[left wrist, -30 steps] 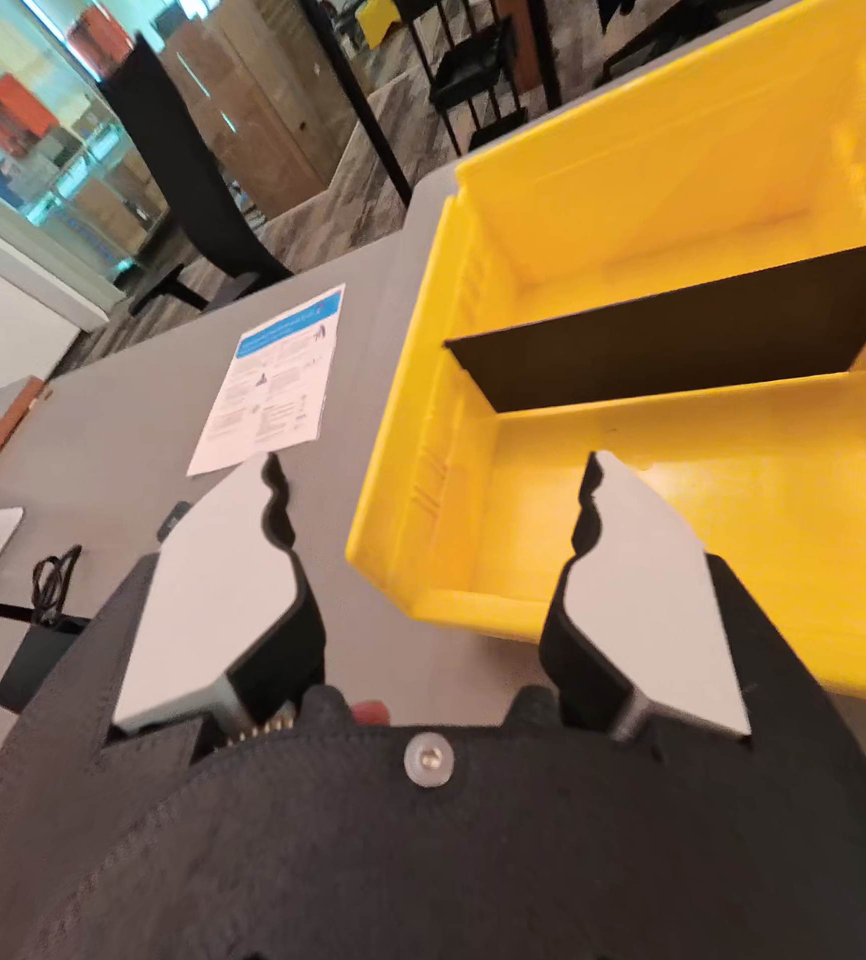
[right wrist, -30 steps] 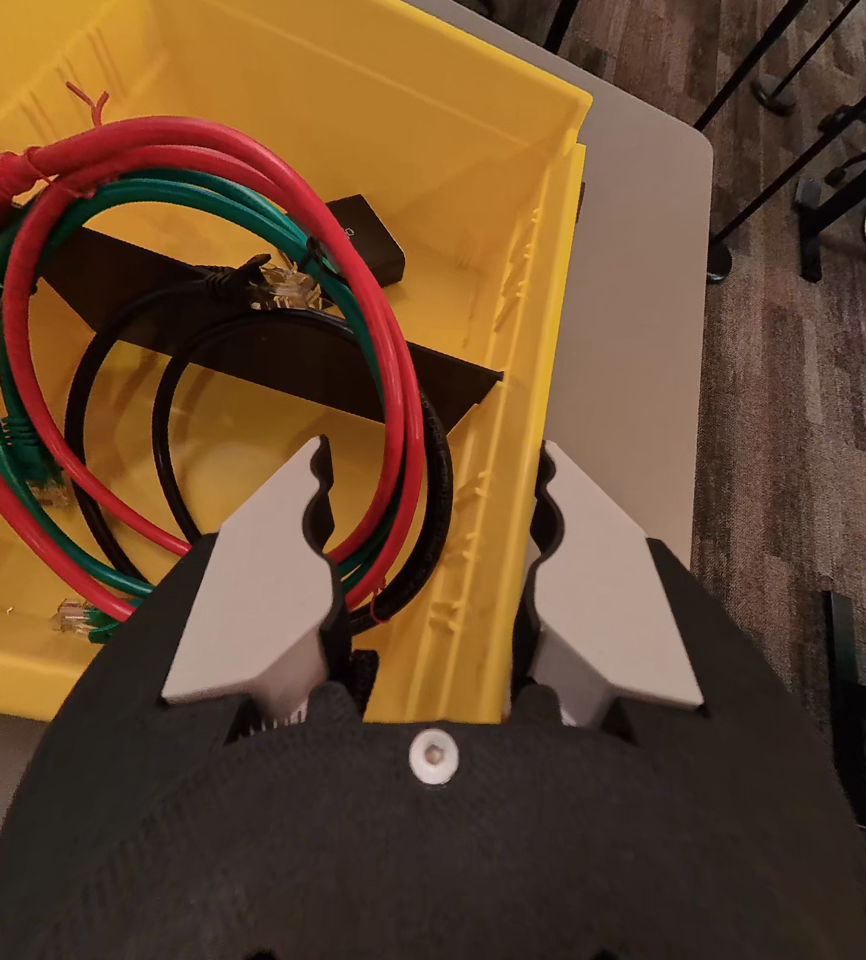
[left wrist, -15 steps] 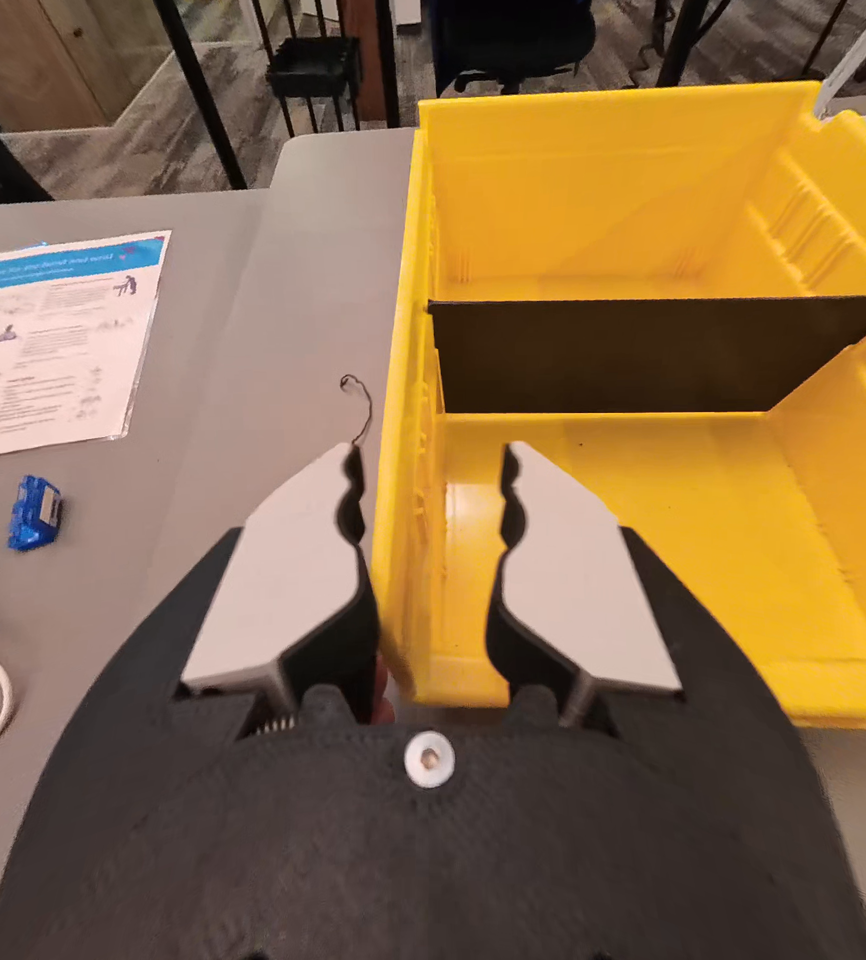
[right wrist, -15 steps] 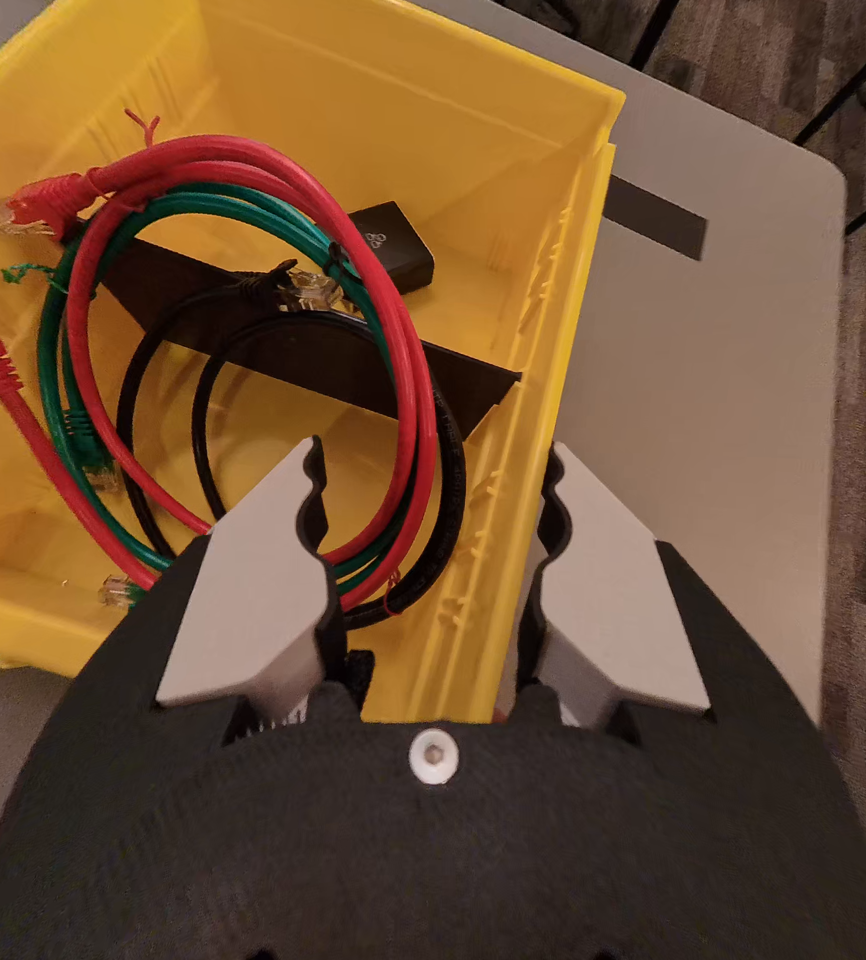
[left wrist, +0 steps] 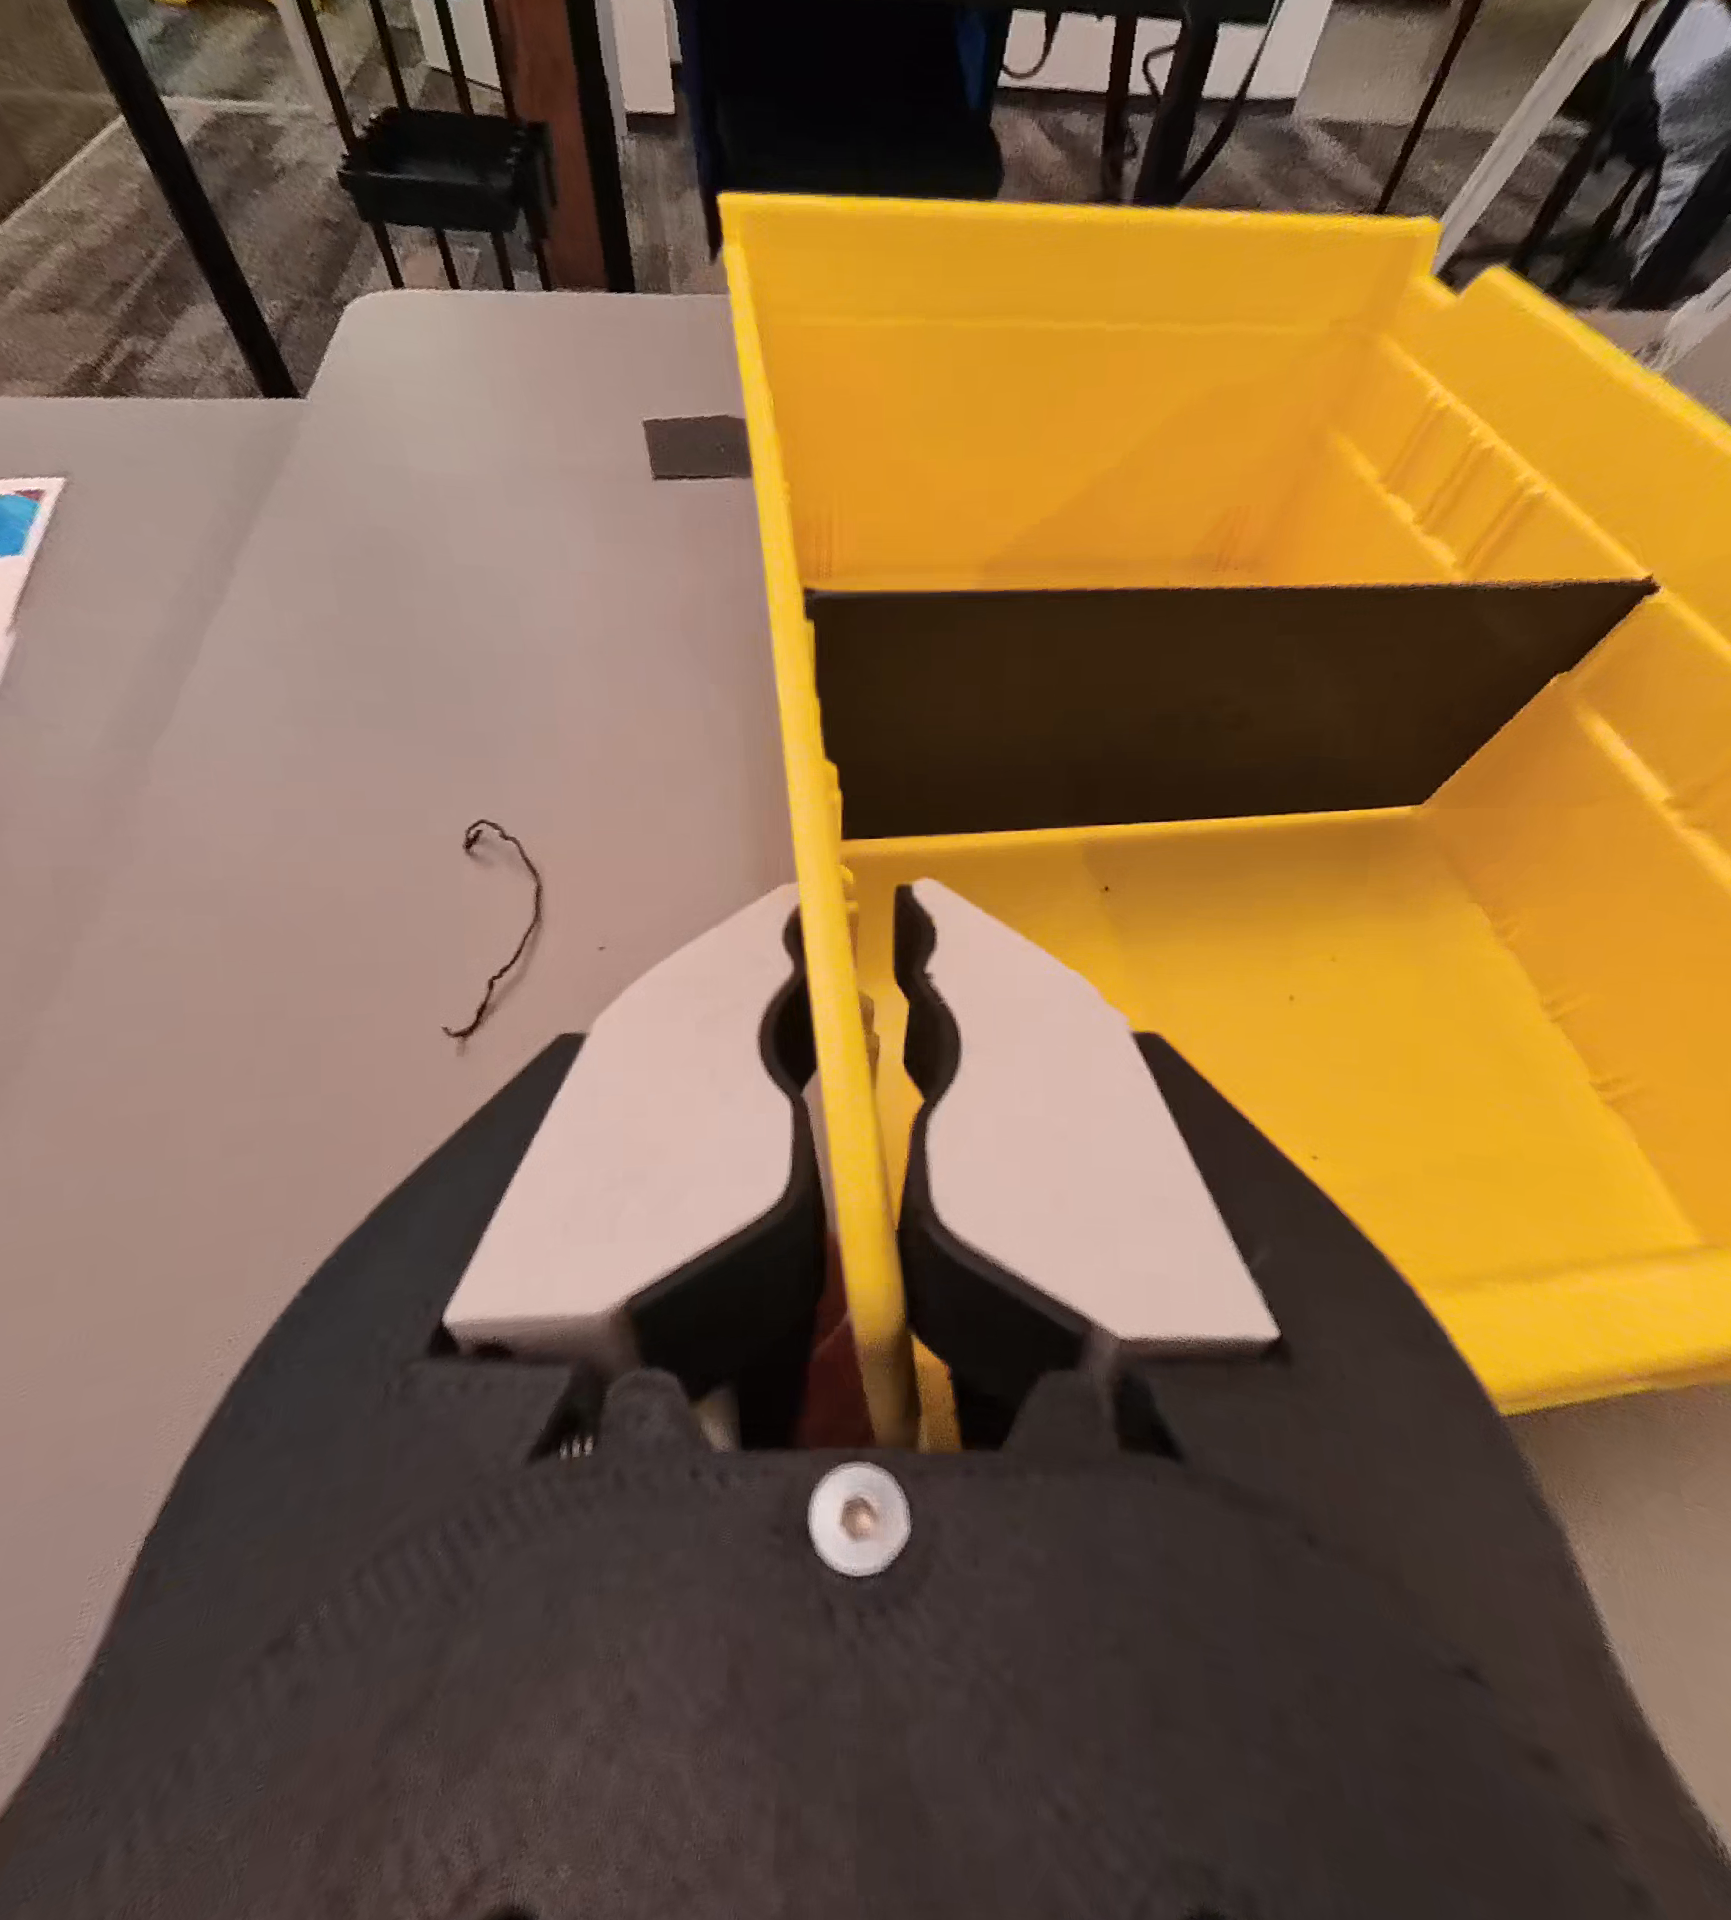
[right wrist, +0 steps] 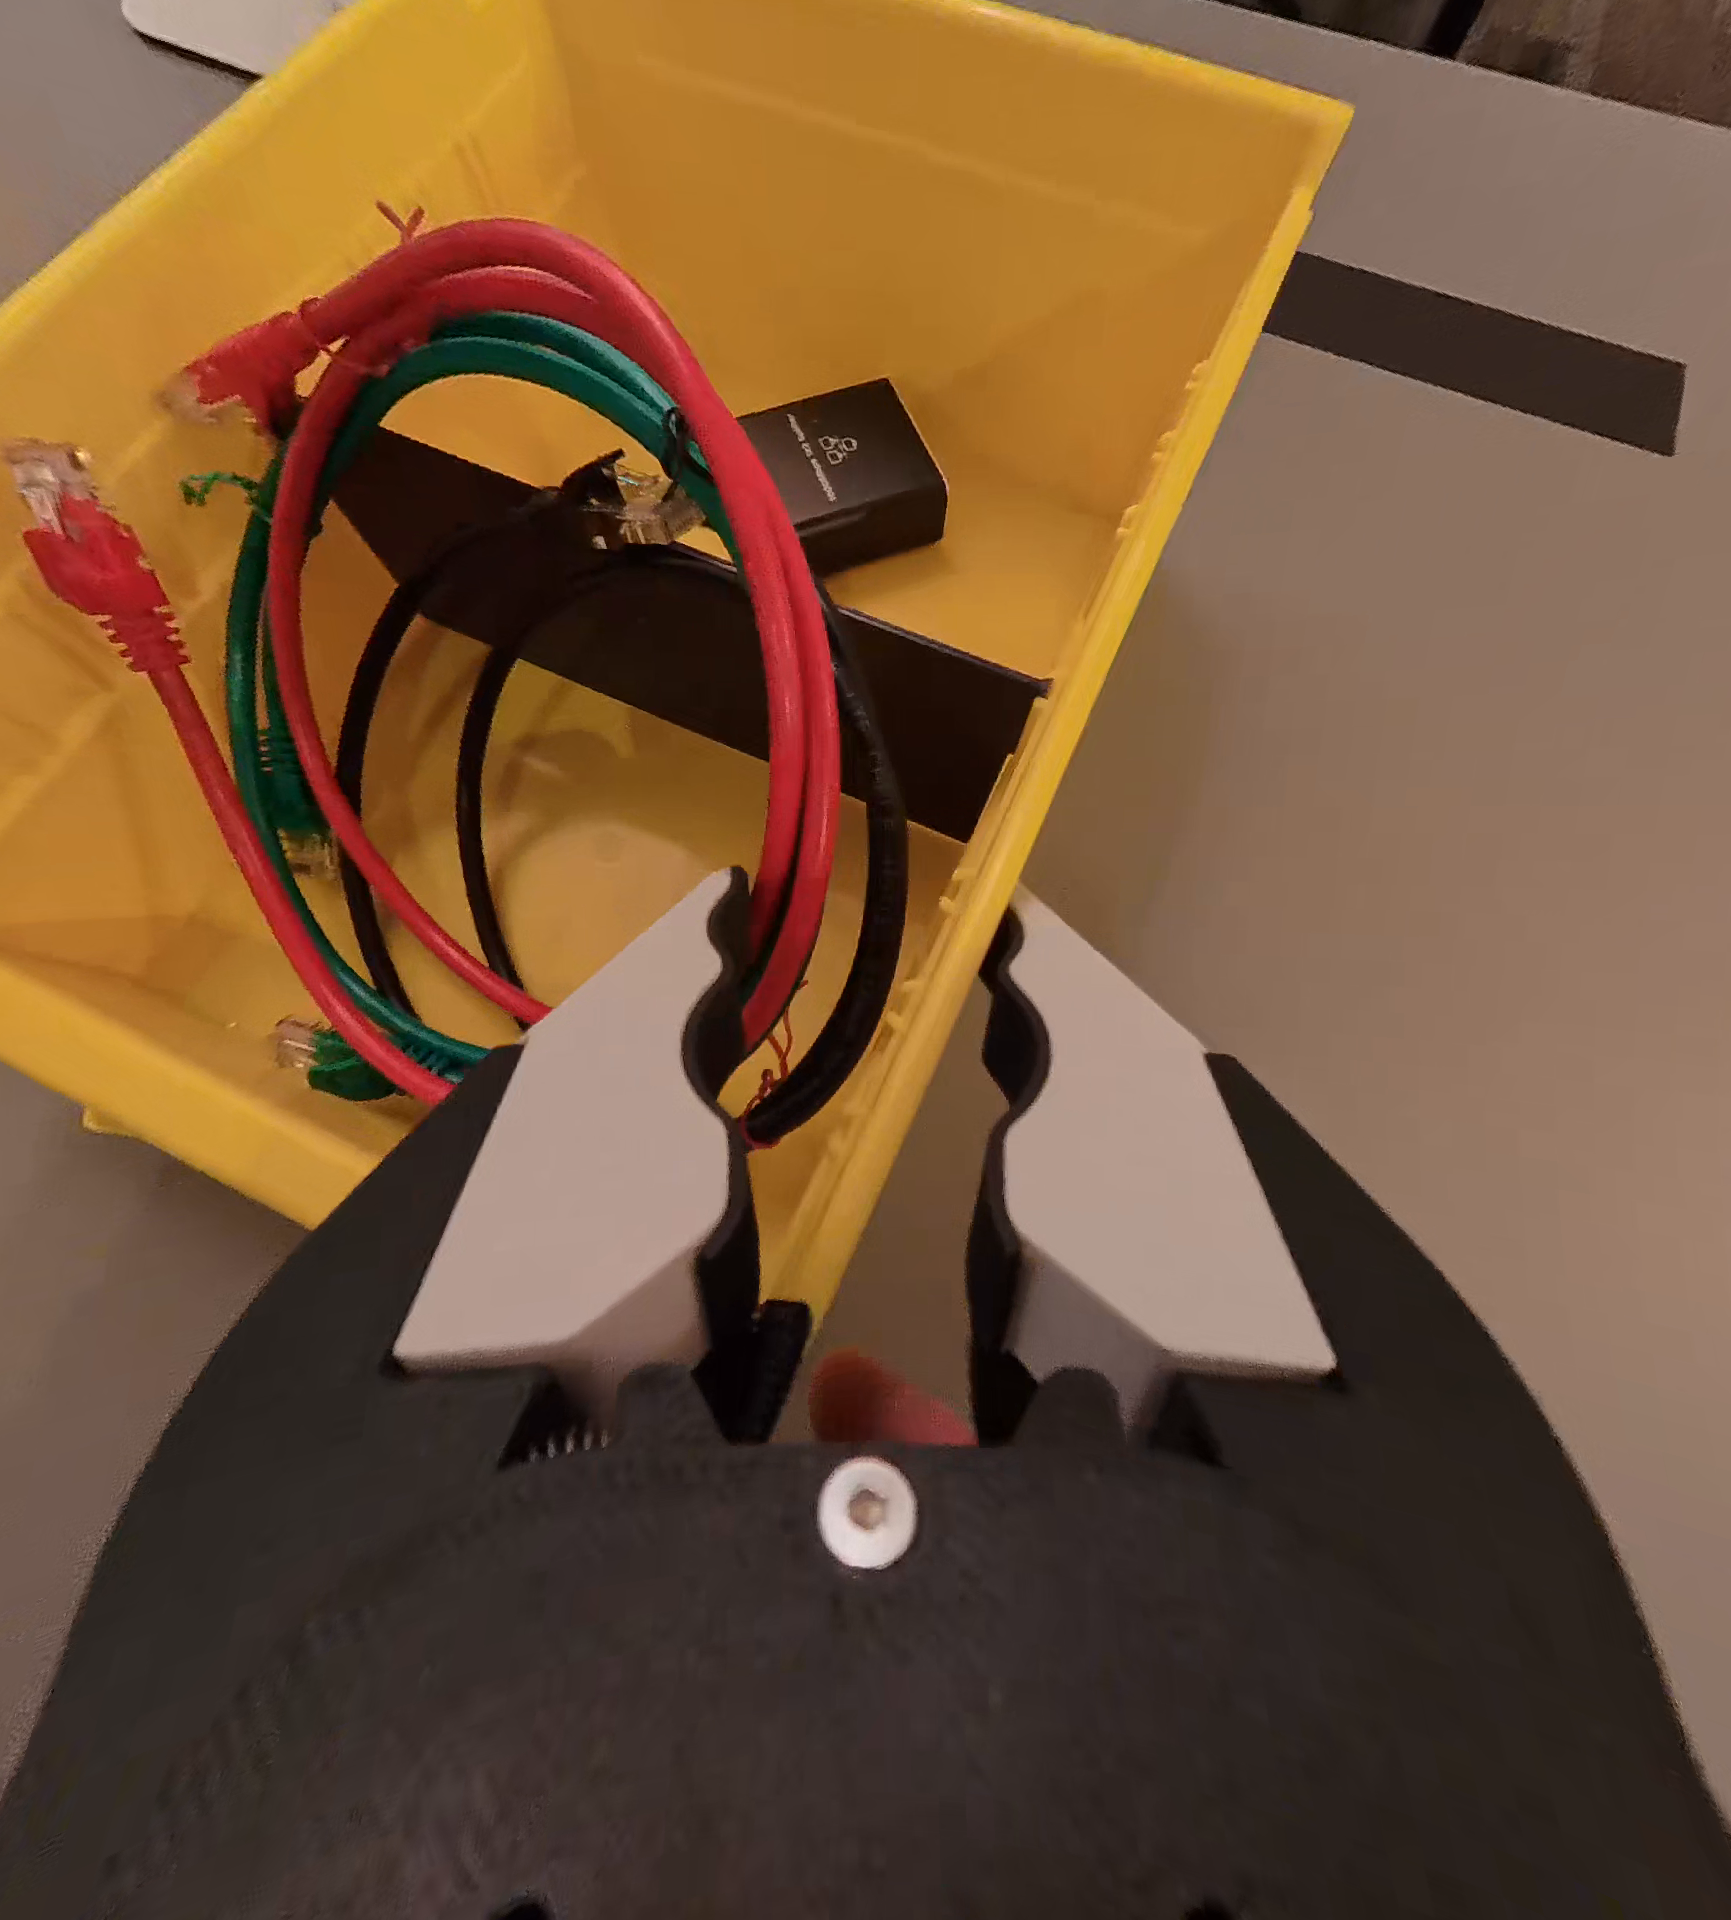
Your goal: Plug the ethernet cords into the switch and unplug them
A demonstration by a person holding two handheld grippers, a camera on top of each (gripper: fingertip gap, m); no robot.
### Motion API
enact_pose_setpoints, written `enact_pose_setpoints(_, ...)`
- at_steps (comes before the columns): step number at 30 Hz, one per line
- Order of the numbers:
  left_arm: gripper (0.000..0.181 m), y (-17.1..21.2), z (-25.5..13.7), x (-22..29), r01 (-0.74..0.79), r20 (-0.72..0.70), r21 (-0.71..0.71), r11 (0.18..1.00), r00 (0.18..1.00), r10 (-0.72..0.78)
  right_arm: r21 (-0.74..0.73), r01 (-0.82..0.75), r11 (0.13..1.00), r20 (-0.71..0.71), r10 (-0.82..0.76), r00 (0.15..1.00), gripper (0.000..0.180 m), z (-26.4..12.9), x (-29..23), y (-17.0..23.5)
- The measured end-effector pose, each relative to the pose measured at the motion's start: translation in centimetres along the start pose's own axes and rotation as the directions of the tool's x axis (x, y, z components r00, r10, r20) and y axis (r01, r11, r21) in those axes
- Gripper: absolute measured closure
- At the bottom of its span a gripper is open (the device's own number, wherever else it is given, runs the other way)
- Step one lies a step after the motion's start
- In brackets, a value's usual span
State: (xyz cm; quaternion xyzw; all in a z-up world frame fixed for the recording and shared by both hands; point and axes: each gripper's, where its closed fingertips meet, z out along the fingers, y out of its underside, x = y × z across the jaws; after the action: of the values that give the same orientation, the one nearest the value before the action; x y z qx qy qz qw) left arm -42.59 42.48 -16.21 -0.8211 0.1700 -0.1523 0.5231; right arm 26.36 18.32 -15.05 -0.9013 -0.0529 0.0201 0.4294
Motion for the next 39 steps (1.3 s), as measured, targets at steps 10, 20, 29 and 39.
enact_pose_setpoints(10,0.176,-1.0,-1.6,1.1,-0.015,-0.033,0.060,0.998,0.999,0.017,0.034,-0.043,0.998,-0.019,0.044,0.999,0.141,1.4,-2.7,-1.1)
enact_pose_setpoints(20,0.176,-6.1,-6.0,1.4,-0.001,-0.040,0.278,0.961,0.999,0.013,0.074,-0.092,0.993,0.098,0.085,0.992,0.124,4.4,-11.1,-3.9)
enact_pose_setpoints(29,0.176,-9.8,-8.3,2.7,0.021,-0.092,0.401,0.916,0.996,0.018,0.137,-0.121,0.983,0.192,0.093,0.977,0.108,8.0,-20.2,-6.6)
enact_pose_setpoints(39,0.176,-12.6,-10.8,2.4,0.060,-0.107,0.489,0.870,0.994,-0.009,0.161,-0.164,0.973,0.310,0.108,0.945,0.094,12.1,-29.1,-10.0)
